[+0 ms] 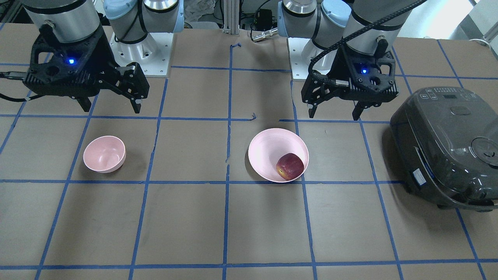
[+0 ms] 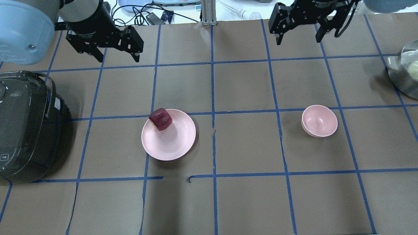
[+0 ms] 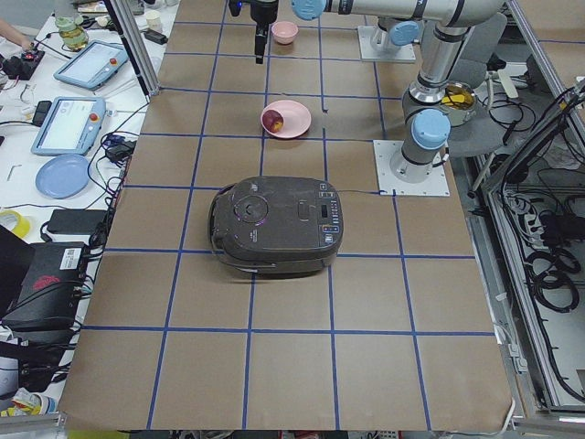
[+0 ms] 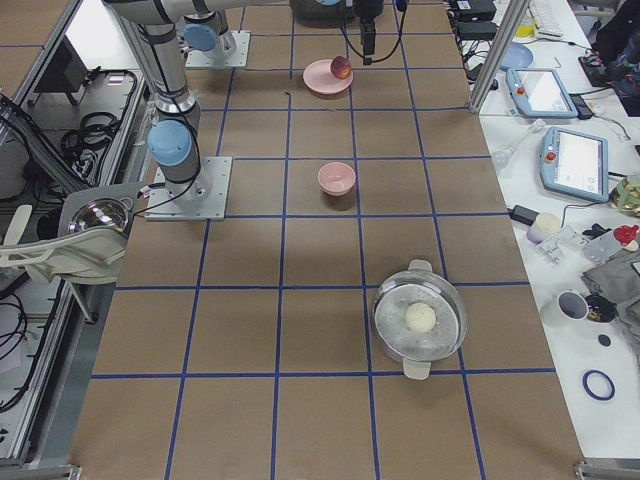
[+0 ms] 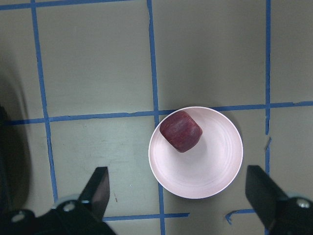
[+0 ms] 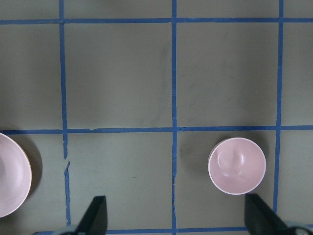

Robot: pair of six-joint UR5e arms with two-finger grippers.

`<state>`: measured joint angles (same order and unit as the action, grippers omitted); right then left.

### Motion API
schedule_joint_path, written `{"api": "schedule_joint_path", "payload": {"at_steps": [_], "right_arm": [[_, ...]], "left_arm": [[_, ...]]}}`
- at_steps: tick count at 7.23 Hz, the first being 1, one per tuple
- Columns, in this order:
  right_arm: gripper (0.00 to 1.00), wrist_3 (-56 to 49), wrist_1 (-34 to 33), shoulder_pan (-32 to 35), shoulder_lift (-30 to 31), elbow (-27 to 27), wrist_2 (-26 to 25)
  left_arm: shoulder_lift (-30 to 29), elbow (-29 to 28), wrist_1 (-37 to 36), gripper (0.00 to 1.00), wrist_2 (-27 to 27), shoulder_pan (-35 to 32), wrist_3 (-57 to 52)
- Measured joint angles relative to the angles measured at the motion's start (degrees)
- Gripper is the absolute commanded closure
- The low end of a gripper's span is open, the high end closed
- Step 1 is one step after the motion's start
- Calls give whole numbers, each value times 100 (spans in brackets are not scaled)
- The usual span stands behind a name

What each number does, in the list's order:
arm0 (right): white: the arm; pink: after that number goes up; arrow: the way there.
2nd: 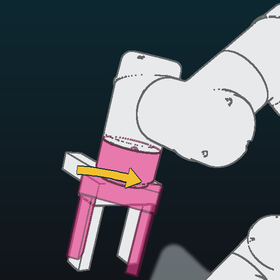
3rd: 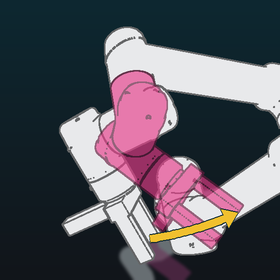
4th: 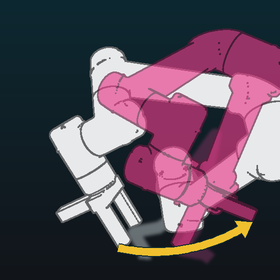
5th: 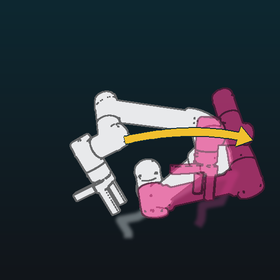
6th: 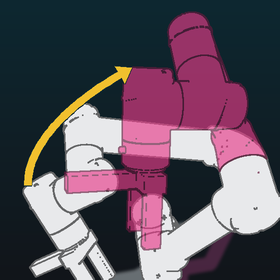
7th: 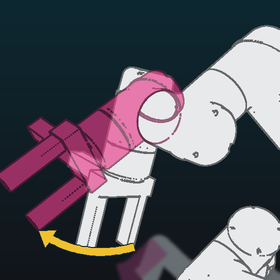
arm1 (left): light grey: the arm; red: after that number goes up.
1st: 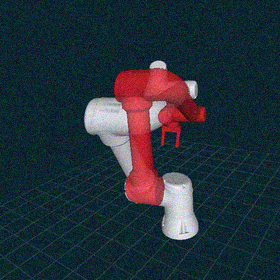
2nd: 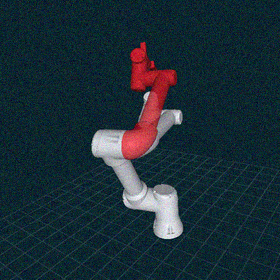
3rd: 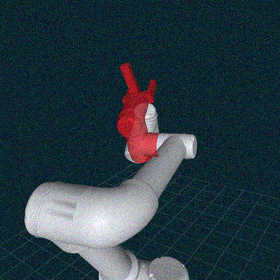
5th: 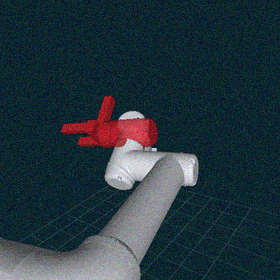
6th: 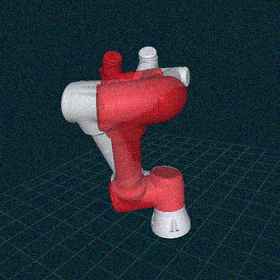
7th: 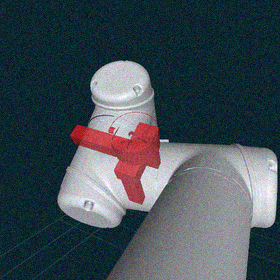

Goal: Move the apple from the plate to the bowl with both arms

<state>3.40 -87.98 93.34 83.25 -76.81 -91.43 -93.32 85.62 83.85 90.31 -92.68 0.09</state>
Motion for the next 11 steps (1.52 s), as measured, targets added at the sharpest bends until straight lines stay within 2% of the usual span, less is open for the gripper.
{"api": "schedule_joint_path", "payload": {"at_steps": [11], "right_arm": [[0, -76, 35, -140, -2, 0, -15]], "left_arm": [[-2, 13, 0, 0, -34, -5, 9]]}}
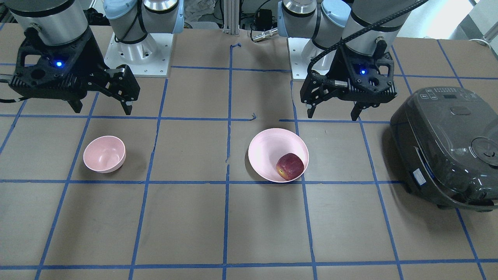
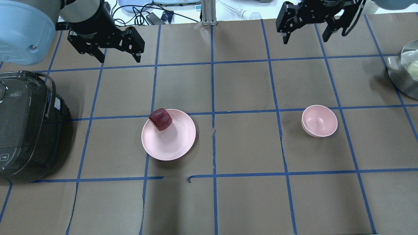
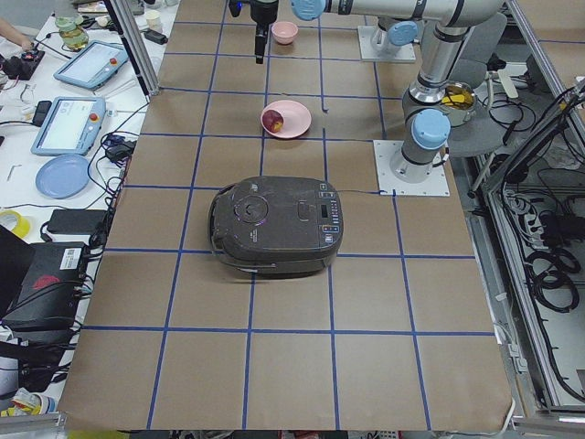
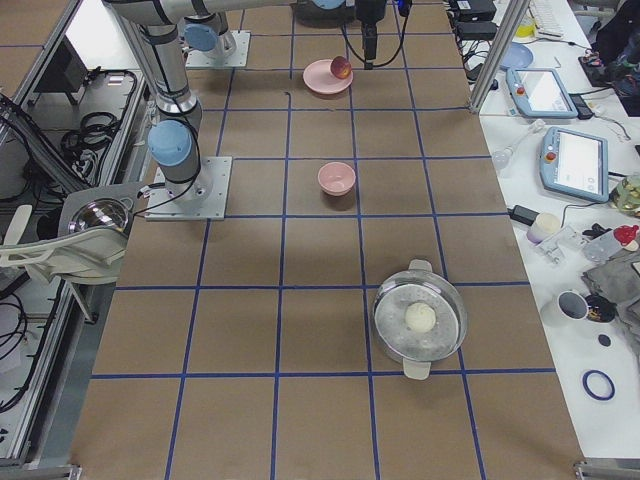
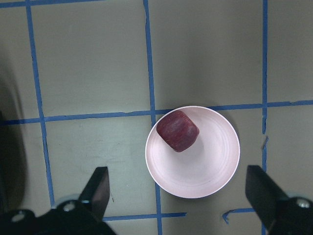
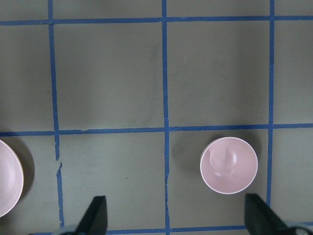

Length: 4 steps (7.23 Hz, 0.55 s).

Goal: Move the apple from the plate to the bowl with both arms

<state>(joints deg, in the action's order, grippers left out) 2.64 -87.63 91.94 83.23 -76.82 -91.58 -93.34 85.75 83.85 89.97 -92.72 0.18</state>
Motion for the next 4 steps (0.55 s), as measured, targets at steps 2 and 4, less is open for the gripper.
{"api": "schedule_joint_path", "payload": {"at_steps": [2, 4], "right_arm": [[0, -2, -49, -21, -2, 0, -2], [0, -516, -149, -572, 1, 0, 32]], "left_arm": [[-1, 4, 2, 0, -3, 1, 17], [-90, 26, 0, 0, -60, 7, 738]]}}
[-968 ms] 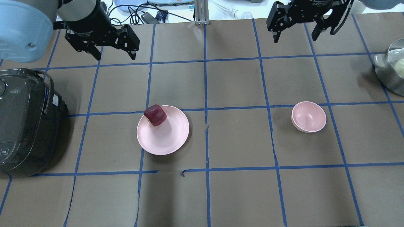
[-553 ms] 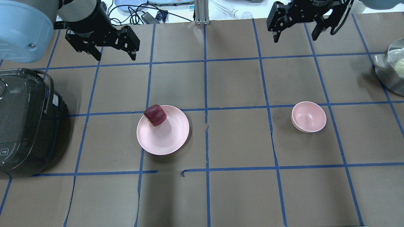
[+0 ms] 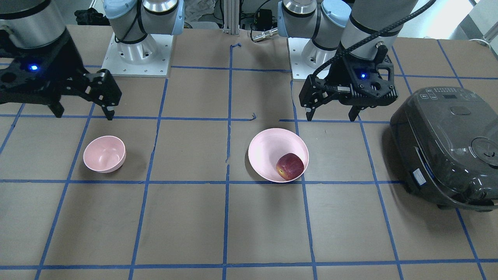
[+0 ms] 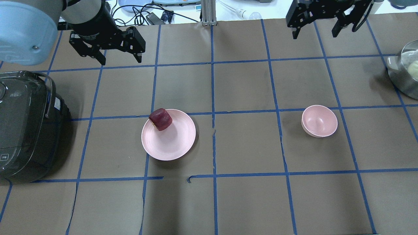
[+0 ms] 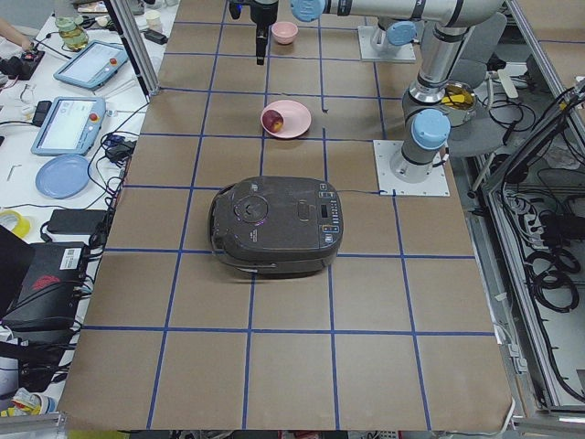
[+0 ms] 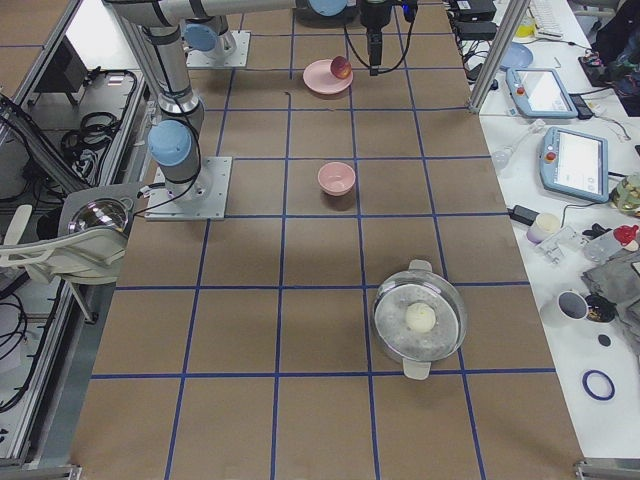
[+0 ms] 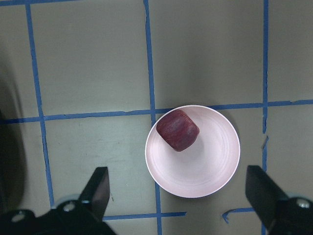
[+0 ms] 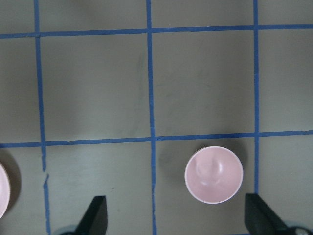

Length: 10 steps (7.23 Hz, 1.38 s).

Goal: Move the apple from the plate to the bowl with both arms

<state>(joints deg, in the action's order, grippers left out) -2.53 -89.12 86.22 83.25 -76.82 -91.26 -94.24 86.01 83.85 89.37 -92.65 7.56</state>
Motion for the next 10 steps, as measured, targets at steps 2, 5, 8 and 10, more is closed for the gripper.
{"api": "schedule_joint_path", "payload": {"at_steps": [2, 5, 8, 10], "right_arm": [[0, -920, 10, -883, 32, 0, 168], [0, -1187, 53, -1207, 34, -211, 216], [0, -1422, -1281, -1405, -239, -2084, 73], [2, -1661, -3124, -1584, -496, -3604, -30]], "left_arm": [[-227, 187, -62, 0, -35, 0, 999], [-571, 1185, -985, 0, -44, -31, 2498], [-991, 1715, -1526, 0, -120, -75, 3627], [-1235, 1795, -1926, 0, -350, -77, 3945]]}}
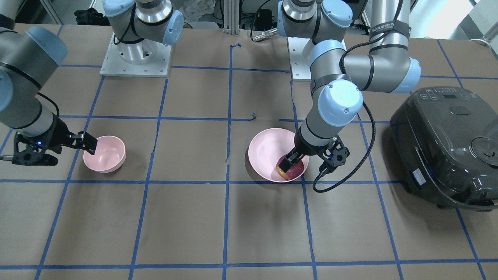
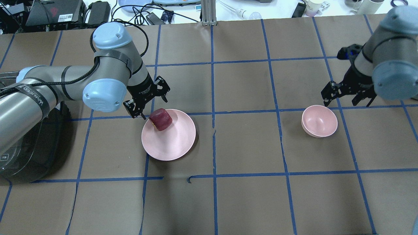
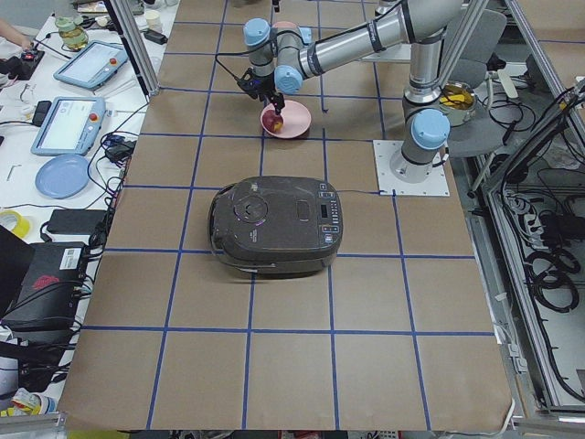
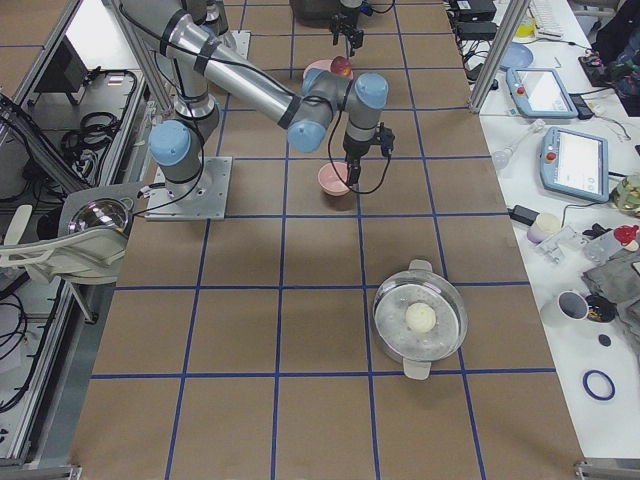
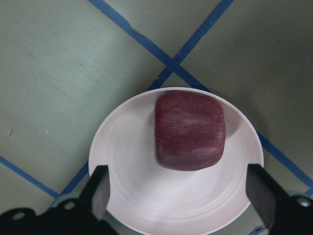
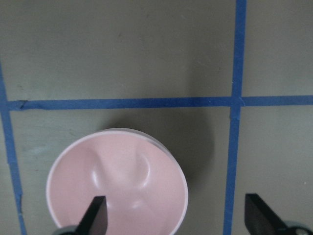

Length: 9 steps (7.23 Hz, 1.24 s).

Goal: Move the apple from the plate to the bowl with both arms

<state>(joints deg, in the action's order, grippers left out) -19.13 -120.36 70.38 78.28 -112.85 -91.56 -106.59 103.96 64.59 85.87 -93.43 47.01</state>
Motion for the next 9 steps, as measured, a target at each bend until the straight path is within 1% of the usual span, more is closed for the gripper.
{"api": "schedule_joint_path", "payload": {"at_steps": [1, 2, 3, 4, 5, 6, 7, 8, 9], "right_arm": [[42, -99, -611, -33, -125, -411, -2], [80, -162, -888, -45, -213, -580, 14], [100, -267, -1004, -47, -250, -627, 18], [100, -395, -1050, -49, -263, -628, 1], [100, -461, -1060, -50, -264, -624, -21], [100, -487, -1059, -50, -263, -616, -38], [100, -493, -1037, -50, -259, -597, -44], [100, -472, -977, -47, -246, -554, -24], [100, -325, -860, -5, -223, -483, 67]], "left_arm": [[-83, 11, -54, 0, -22, 0, 22], [-153, 26, -89, 0, -12, 0, -2], [-233, 37, -124, 0, -2, 0, -32], [-312, 52, -142, 0, 0, 0, -45], [-399, 68, -174, 8, 0, 0, -80], [-470, 89, -219, 23, 2, 0, -149], [-510, 117, -248, 30, 6, 0, -215], [-535, 144, -265, 74, 10, 0, -280], [-551, 169, -304, 100, 19, 0, -361]]}}
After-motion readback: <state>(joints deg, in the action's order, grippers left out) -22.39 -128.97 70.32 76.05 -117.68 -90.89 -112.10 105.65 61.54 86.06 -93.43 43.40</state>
